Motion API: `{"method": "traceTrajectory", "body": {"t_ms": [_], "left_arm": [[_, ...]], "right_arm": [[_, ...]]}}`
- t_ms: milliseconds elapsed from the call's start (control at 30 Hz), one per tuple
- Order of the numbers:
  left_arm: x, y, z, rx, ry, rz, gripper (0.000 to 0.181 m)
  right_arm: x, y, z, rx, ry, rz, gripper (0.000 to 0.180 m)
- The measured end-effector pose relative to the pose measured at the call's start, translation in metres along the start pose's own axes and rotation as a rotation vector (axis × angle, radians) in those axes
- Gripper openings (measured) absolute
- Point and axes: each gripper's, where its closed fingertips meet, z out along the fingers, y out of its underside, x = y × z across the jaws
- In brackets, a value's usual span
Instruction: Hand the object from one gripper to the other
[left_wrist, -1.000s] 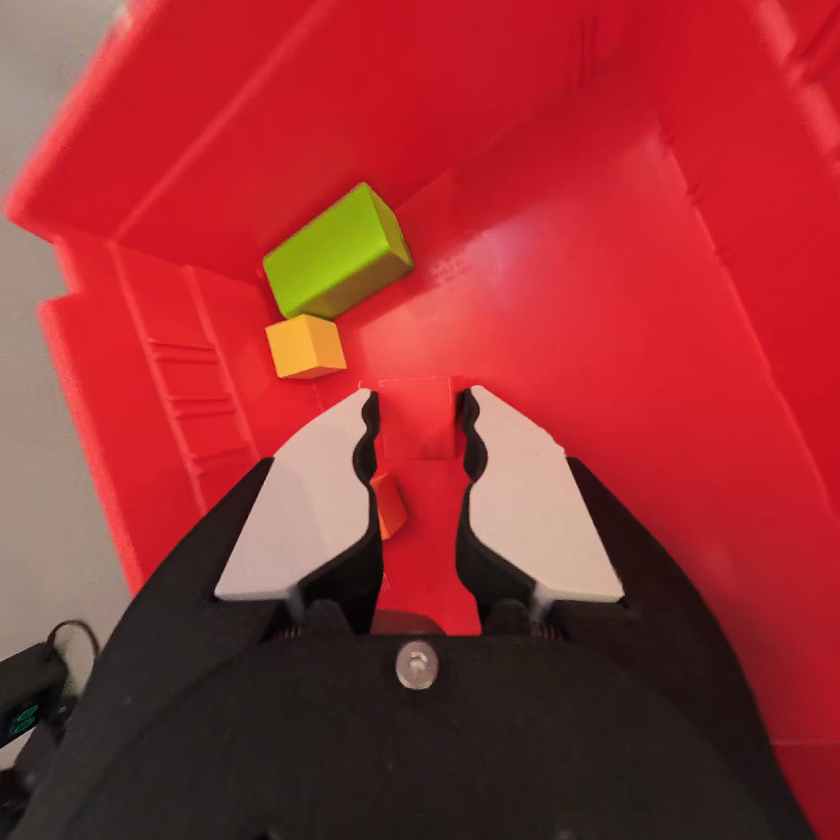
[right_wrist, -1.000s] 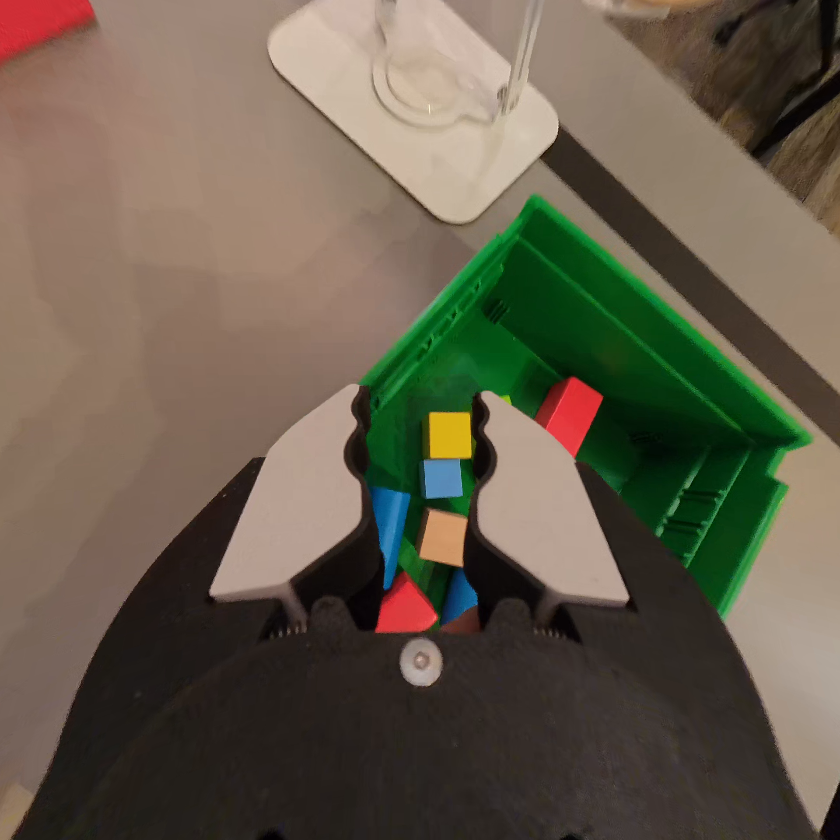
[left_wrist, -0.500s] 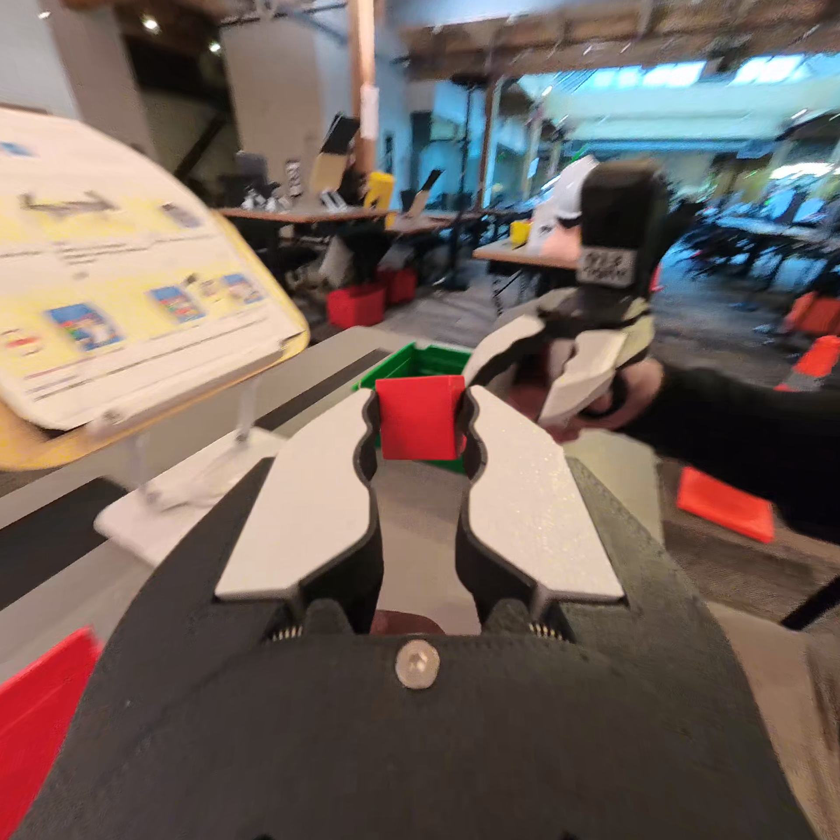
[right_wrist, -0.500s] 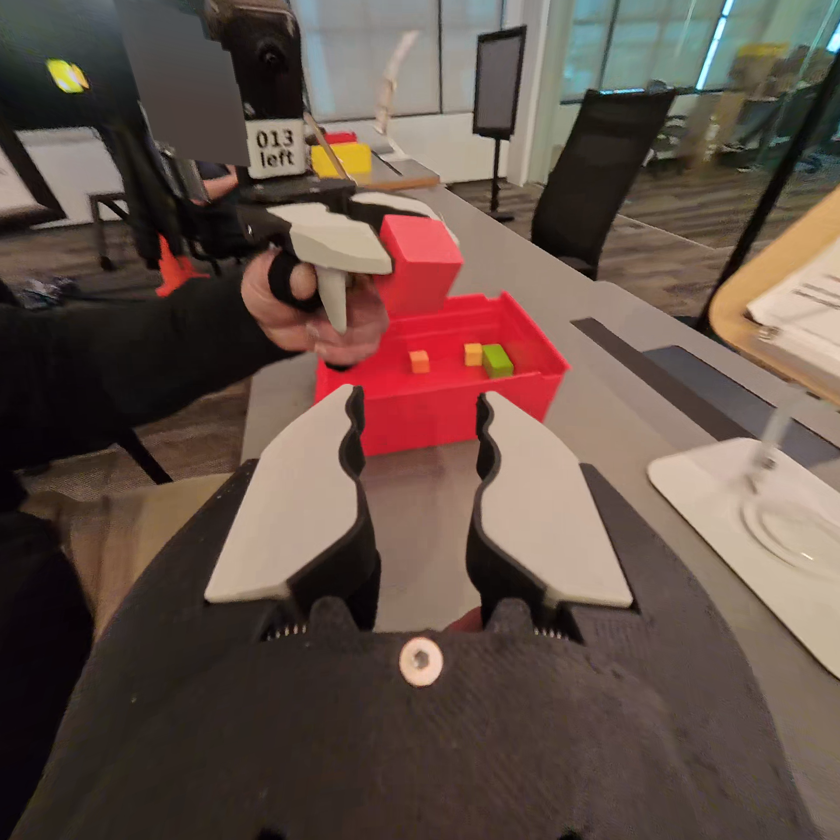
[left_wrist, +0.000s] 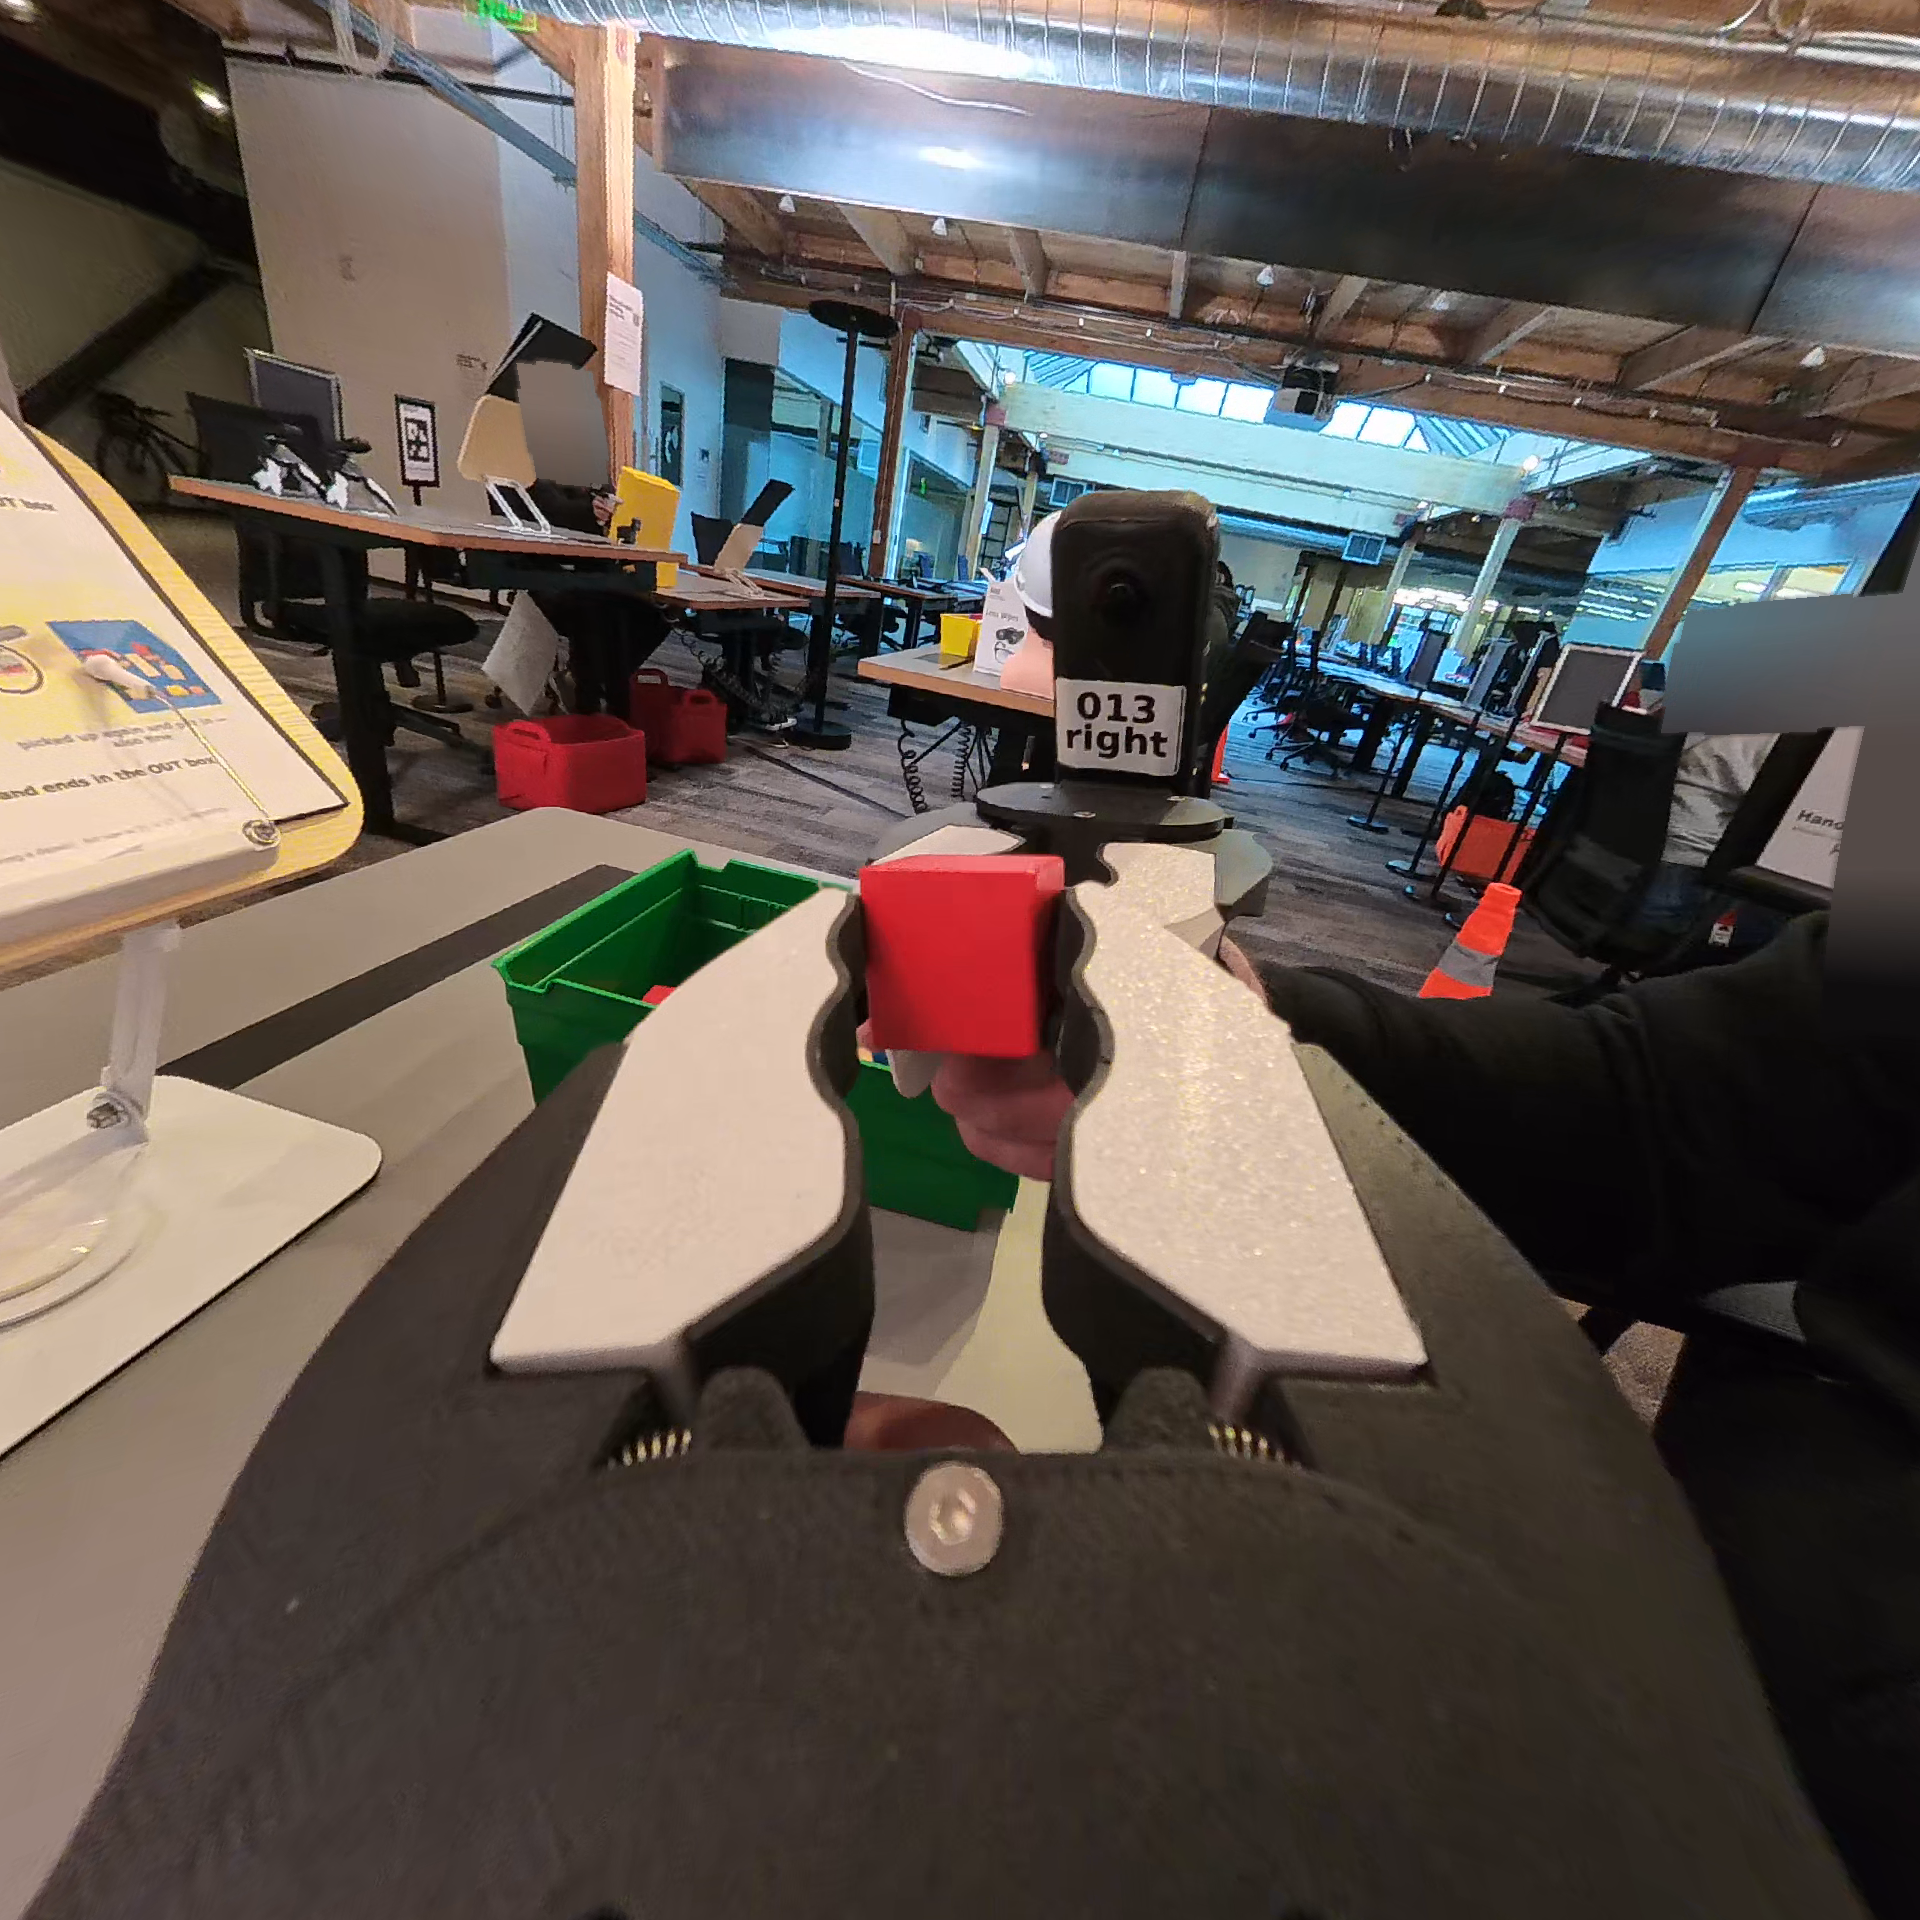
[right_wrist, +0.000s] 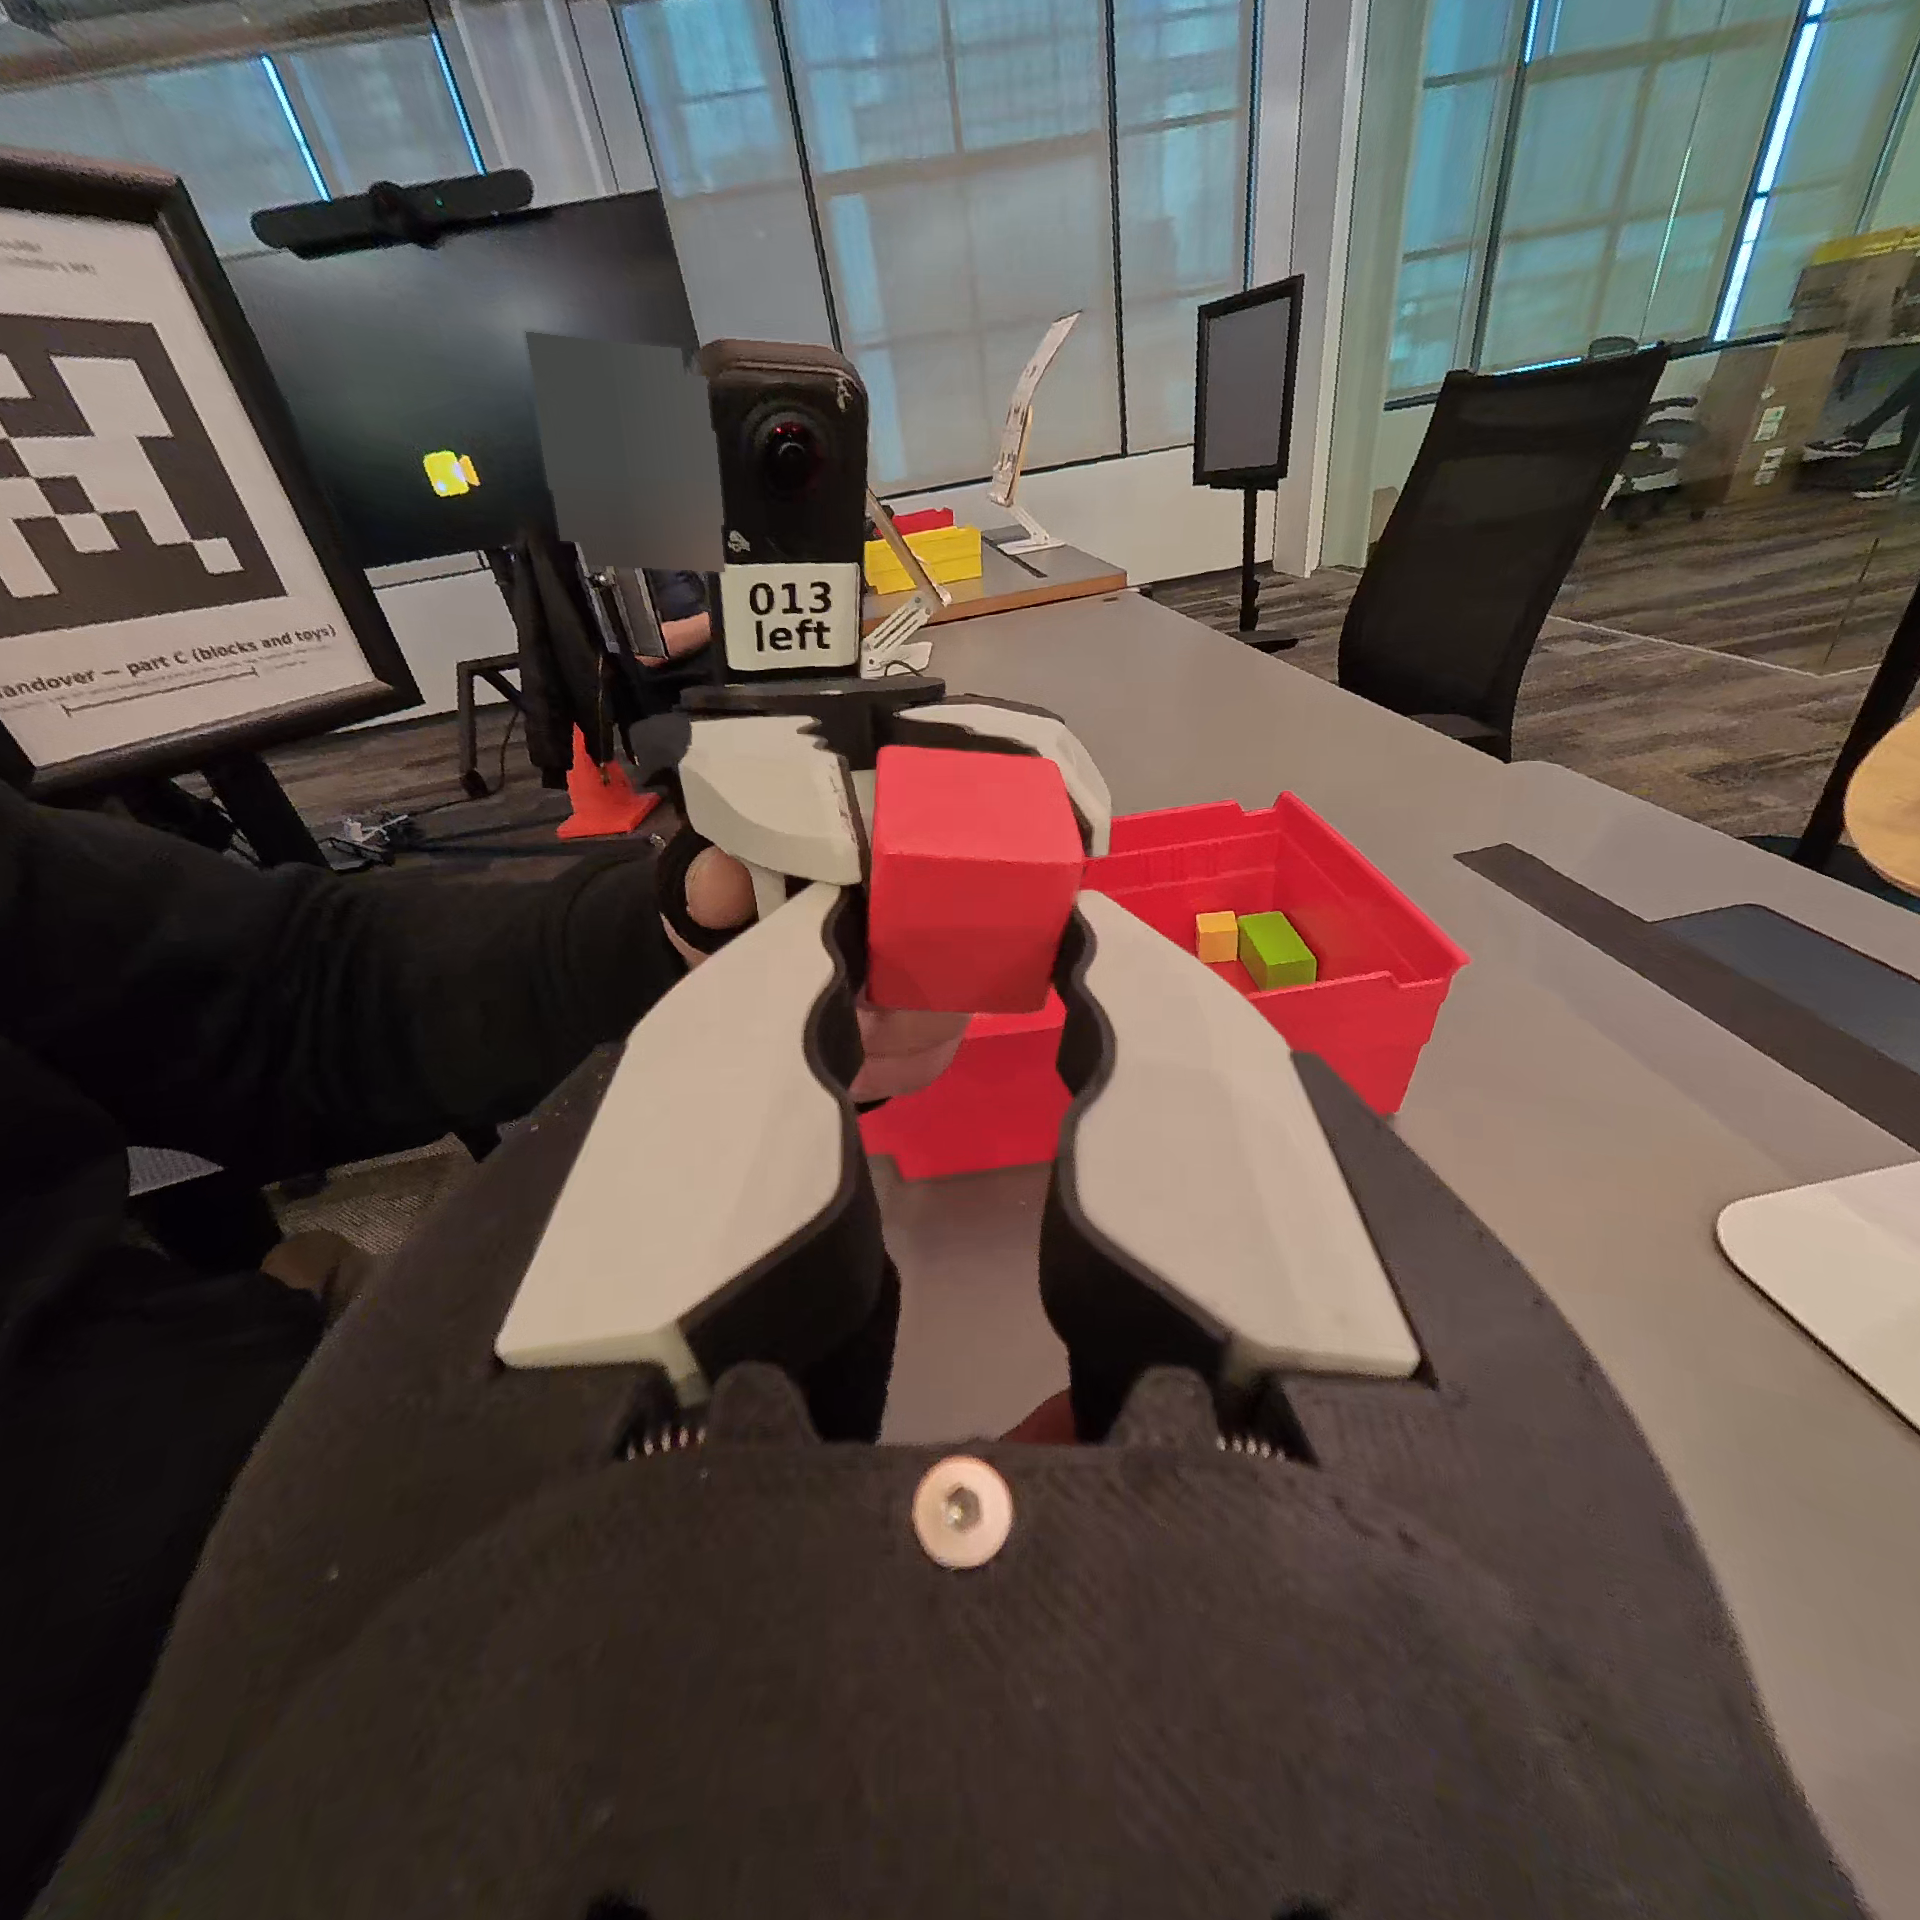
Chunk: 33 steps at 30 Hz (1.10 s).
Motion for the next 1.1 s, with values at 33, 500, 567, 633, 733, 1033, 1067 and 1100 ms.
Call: {"method": "traceTrajectory", "body": {"t_ms": [33,500,567,633,733,1033,1067,1100], "left_arm": [[-0.001,-0.001,0.0,0.001,-0.012,0.003,0.035],[-0.031,-0.055,-0.048,0.074,-0.184,0.107,0.036],[-0.032,-0.056,-0.051,0.065,-0.198,0.127,0.036],[-0.033,-0.057,-0.052,0.057,-0.206,0.132,0.036],[-0.034,-0.056,-0.052,0.046,-0.213,0.139,0.035],[-0.037,-0.05,-0.052,0.006,-0.226,0.157,0.035],[-0.037,-0.05,-0.052,0.005,-0.225,0.157,0.035],[-0.037,-0.05,-0.052,0.005,-0.224,0.156,0.035]], "right_arm": [[0.002,-0.001,-0.002,-0.006,0.006,-0.005,0.035],[0.179,0.042,-0.204,-0.361,0.789,0.057,0.034],[0.202,0.074,-0.243,-0.488,0.922,0.098,0.035],[0.218,0.102,-0.271,-0.572,1.023,0.138,0.035],[0.23,0.137,-0.296,-0.67,1.111,0.203,0.035],[0.242,0.188,-0.322,-0.954,1.205,0.214,0.035],[0.242,0.192,-0.321,-0.963,1.197,0.22,0.035],[0.241,0.197,-0.321,-0.985,1.187,0.235,0.035]]}}
